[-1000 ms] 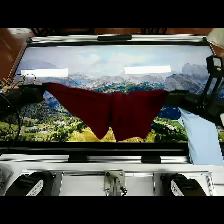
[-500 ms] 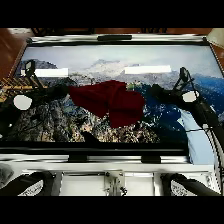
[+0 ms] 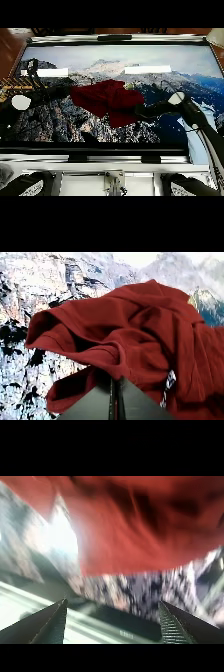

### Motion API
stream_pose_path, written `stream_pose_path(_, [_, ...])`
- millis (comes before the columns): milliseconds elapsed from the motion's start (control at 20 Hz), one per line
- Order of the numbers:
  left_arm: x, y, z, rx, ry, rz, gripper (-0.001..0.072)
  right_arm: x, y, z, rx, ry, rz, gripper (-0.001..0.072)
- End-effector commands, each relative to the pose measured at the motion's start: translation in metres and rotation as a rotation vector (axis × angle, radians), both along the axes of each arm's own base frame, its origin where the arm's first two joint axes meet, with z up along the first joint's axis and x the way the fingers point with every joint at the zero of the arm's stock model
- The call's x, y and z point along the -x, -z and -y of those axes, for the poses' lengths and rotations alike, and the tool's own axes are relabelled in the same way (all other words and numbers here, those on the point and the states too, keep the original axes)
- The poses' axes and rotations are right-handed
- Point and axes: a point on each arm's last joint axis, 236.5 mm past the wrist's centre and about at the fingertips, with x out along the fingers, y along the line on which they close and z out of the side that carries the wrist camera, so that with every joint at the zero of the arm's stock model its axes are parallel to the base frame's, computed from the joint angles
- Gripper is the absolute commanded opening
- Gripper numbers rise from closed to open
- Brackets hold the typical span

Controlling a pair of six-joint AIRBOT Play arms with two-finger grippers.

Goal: Fold the shirts.

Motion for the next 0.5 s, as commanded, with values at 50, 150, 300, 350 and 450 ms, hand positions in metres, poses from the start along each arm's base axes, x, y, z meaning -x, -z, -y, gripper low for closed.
stream_pose_path(50, [0.019, 0.003, 0.007, -0.023, 0.070, -0.044, 0.0036, 0.026, 0.043, -0.048, 0.061, 0.049, -0.132, 0.0669])
stream_pose_path(150, [0.022, 0.005, 0.009, -0.023, 0.078, -0.058, 0.0036, 0.028, 0.052, -0.072, 0.019, 0.099, -0.176, 0.0667])
stream_pose_path(300, [0.023, 0.006, 0.009, -0.023, 0.081, -0.063, 0.0036, 0.023, 0.065, -0.092, -0.004, 0.156, -0.179, 0.0667])
stream_pose_path(350, [0.023, 0.006, 0.009, -0.023, 0.081, -0.063, 0.0036, 0.016, 0.068, -0.096, -0.008, 0.192, -0.166, 0.0667])
stream_pose_path(450, [0.023, 0.006, 0.009, -0.023, 0.081, -0.063, 0.0036, -0.001, 0.069, -0.099, -0.023, 0.279, -0.131, 0.0666])
